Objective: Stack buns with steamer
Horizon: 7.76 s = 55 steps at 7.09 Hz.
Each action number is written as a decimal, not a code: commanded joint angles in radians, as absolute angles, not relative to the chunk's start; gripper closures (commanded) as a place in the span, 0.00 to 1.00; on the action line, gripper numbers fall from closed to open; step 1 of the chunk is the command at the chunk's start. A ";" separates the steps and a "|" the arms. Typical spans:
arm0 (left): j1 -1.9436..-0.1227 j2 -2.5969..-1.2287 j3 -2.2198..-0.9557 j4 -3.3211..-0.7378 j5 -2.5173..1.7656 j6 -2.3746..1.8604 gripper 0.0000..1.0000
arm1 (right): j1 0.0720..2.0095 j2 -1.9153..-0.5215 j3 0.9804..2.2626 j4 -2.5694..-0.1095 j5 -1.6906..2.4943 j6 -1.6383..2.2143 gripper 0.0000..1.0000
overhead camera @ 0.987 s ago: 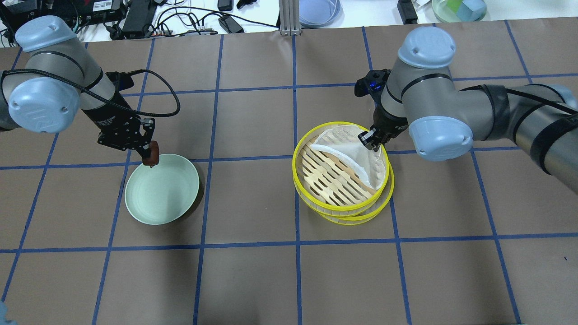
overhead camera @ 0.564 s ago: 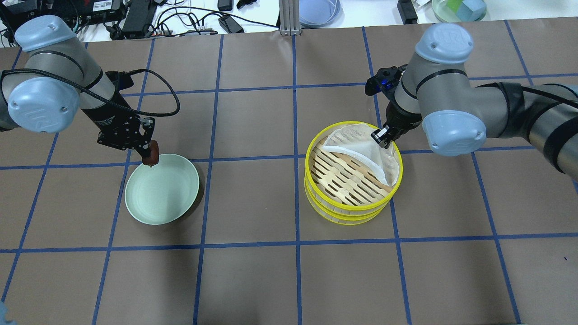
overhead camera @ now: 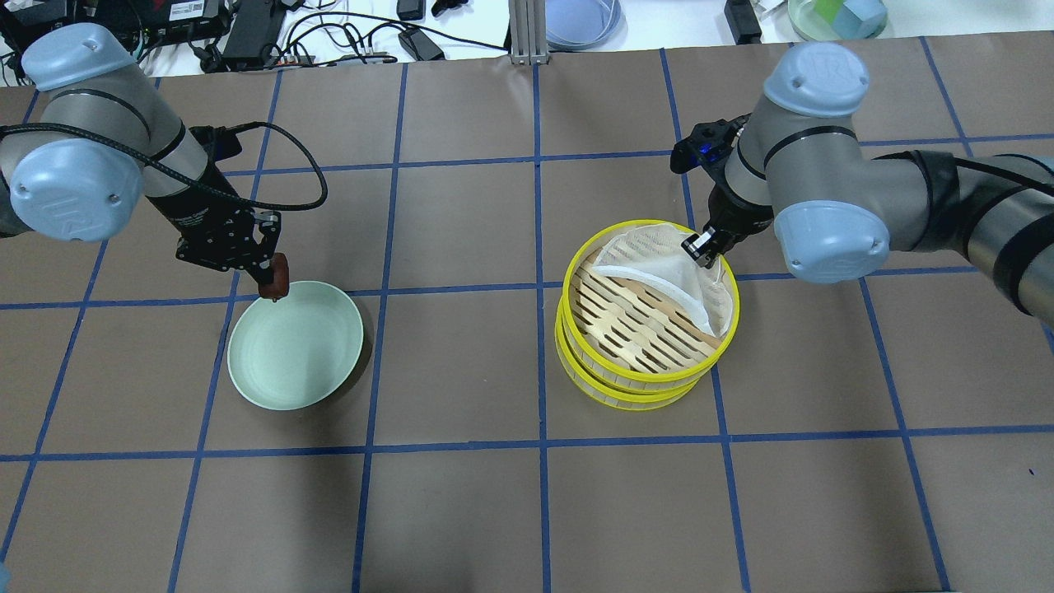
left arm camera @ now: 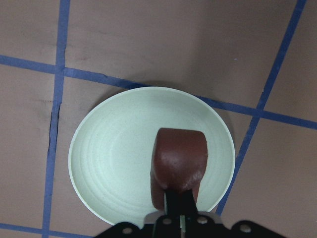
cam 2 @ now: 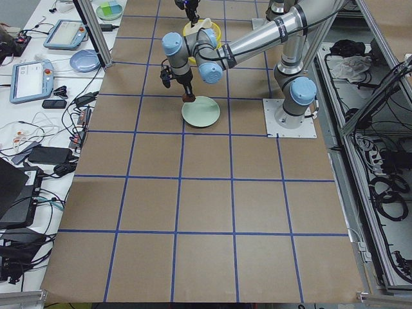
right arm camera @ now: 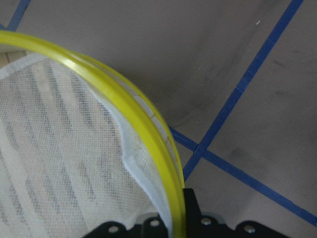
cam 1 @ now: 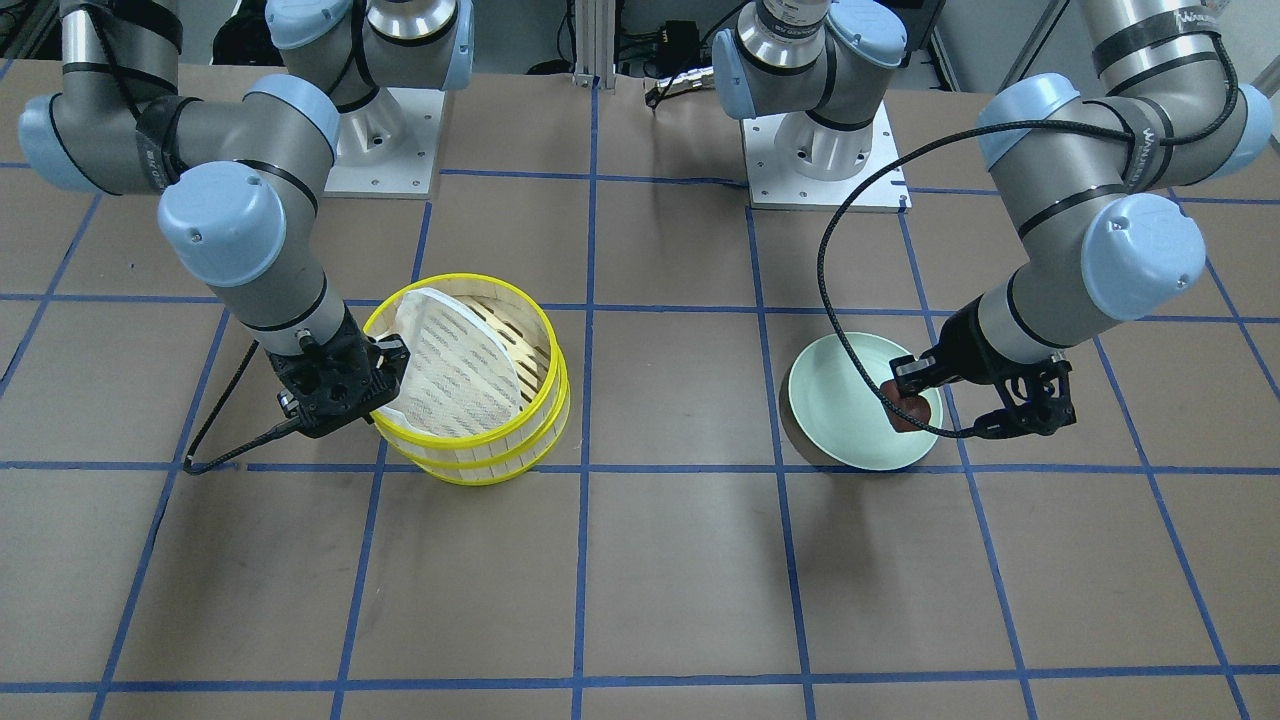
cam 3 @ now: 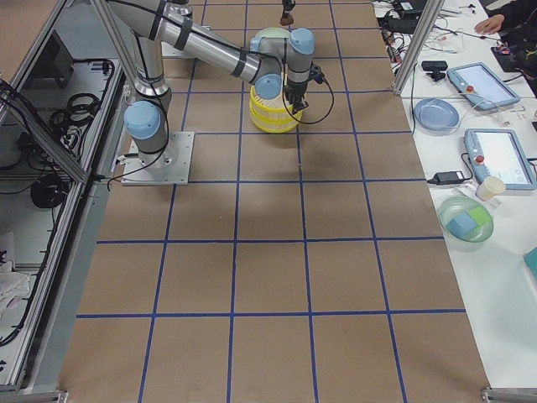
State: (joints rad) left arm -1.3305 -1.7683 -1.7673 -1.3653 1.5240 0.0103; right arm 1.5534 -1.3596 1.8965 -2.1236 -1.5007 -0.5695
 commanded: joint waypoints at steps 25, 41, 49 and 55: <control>-1.739 -1.571 -1.626 -1.582 1.545 -0.367 1.00 | 1.598 -1.539 1.554 -1.706 -1.555 -0.324 0.01; -2.022 -1.858 -1.637 -1.057 1.436 -0.787 0.00 | 1.566 -1.606 1.496 -1.778 -1.582 0.130 0.00; -1.643 -1.577 -1.548 -1.515 1.579 -0.158 0.00 | 1.566 -1.606 1.508 -1.764 -1.591 0.126 0.00; -1.652 -1.555 -1.565 -1.566 1.537 -0.170 0.00 | 1.566 -1.606 1.508 -1.756 -1.597 0.124 0.00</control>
State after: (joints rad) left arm -1.6510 -1.5537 -1.5554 -1.5642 1.5368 -0.1698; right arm 1.5662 -1.6061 1.5079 -1.7566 -1.5966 0.1244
